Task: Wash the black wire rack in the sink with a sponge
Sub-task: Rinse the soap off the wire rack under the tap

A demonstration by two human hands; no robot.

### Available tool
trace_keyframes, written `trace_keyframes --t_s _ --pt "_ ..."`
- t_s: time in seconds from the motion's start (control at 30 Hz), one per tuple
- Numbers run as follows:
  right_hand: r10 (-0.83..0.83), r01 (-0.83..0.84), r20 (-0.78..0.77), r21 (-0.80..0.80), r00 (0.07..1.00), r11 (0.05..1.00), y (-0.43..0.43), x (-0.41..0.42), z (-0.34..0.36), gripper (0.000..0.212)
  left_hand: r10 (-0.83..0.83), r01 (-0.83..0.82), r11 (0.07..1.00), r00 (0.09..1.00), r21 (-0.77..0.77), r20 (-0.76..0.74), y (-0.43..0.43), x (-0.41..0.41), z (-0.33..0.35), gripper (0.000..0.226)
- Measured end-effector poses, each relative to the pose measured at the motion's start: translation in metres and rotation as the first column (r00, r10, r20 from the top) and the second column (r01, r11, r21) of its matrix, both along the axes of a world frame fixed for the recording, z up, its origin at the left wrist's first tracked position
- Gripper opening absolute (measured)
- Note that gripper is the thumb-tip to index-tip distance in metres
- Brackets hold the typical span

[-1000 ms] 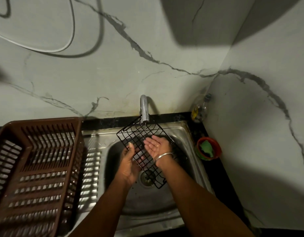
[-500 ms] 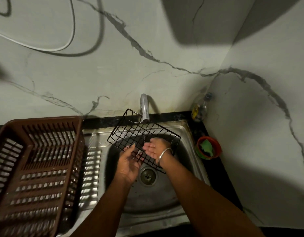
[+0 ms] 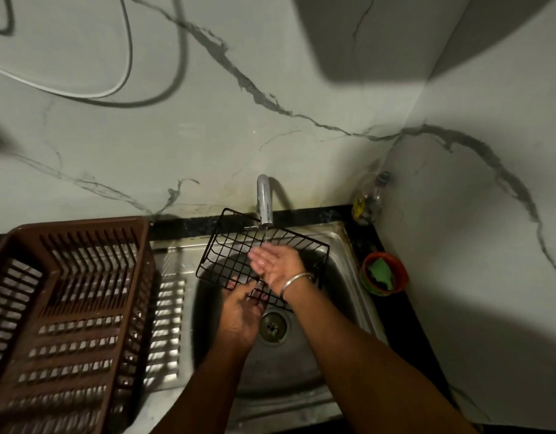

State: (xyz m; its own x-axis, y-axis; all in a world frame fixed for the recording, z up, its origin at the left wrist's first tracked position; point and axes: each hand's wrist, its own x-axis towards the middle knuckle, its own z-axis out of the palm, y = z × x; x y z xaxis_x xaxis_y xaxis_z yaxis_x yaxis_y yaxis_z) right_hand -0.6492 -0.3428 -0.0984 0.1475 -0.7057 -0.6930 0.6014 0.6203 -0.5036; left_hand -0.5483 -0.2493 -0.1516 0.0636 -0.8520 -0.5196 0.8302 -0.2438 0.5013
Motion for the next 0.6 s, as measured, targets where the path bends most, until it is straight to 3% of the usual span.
trace_keyframes --t_s 0.13,0.23,0.33,0.4,0.5,0.6 --pt "0.007 -0.006 -0.033 0.039 0.999 0.999 -0.001 0.009 -0.002 0.022 0.01 -0.011 0.998 1.0 -0.058 -0.03 -0.001 -0.005 -0.002 0.077" --pt "0.058 -0.056 -0.098 0.03 0.993 0.998 -0.001 0.005 -0.002 0.024 0.039 -0.039 0.997 0.999 -0.06 -0.011 -0.004 -0.002 0.0 0.084" --pt "-0.056 0.06 -0.052 0.077 0.997 0.995 -0.005 -0.002 -0.007 0.036 0.085 -0.085 0.996 0.996 -0.007 -0.04 -0.006 0.002 0.0 0.056" --pt "0.023 -0.021 -0.034 0.057 0.999 0.998 -0.007 -0.003 -0.007 0.03 0.102 -0.103 0.995 0.993 -0.005 -0.051 -0.009 0.003 -0.004 0.063" --pt "0.105 -0.093 -0.122 0.098 0.987 0.991 -0.01 0.002 -0.004 0.019 0.085 -0.087 0.996 0.994 -0.02 -0.067 -0.01 -0.001 -0.002 0.046" --pt "0.196 -0.172 -0.354 0.097 0.915 0.98 -0.011 0.008 -0.001 0.021 0.104 -0.105 0.994 0.994 -0.027 -0.037 -0.011 0.0 -0.005 0.033"
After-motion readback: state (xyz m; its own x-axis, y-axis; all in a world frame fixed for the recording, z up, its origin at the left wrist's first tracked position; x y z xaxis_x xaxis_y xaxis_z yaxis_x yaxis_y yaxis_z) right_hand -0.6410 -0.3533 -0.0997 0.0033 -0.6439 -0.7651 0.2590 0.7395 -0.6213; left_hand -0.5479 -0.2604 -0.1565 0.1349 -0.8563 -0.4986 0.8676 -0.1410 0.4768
